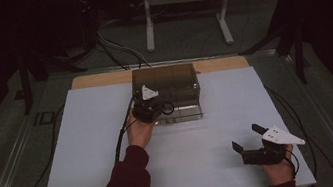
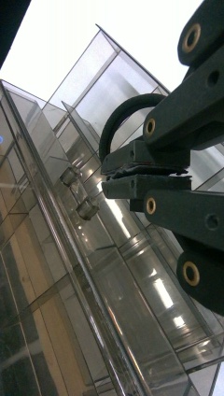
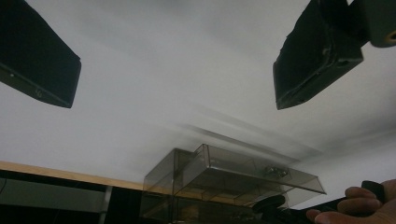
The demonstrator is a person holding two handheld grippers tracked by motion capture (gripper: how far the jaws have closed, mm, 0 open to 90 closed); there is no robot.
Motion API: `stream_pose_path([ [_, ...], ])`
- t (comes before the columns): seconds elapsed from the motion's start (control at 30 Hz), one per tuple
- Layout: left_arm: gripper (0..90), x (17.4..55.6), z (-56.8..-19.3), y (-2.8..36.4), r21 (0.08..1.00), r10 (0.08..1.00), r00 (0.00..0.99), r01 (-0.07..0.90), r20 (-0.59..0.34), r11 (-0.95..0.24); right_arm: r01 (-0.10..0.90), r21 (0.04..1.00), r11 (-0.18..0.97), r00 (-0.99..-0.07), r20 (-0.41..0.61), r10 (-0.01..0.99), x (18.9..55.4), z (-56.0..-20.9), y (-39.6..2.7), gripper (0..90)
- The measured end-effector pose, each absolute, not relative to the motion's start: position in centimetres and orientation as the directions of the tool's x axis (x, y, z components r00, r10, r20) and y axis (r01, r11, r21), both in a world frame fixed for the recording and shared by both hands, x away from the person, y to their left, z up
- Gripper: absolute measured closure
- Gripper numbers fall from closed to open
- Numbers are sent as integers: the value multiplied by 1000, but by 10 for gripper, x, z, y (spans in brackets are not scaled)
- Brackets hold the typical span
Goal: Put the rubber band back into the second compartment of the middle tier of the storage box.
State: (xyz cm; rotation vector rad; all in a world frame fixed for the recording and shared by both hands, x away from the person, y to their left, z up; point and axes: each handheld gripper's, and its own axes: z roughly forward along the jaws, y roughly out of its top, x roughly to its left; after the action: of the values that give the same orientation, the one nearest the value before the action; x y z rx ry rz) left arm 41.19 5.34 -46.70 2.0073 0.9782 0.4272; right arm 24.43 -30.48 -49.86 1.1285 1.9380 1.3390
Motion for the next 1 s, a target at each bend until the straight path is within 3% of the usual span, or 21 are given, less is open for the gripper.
stream_pose_path([
  [1.0, 881, 415, -478, 44, 786, 777, 629, 501, -41, -364, 338, 927, 161, -516, 40, 855, 245, -499, -304, 15],
])
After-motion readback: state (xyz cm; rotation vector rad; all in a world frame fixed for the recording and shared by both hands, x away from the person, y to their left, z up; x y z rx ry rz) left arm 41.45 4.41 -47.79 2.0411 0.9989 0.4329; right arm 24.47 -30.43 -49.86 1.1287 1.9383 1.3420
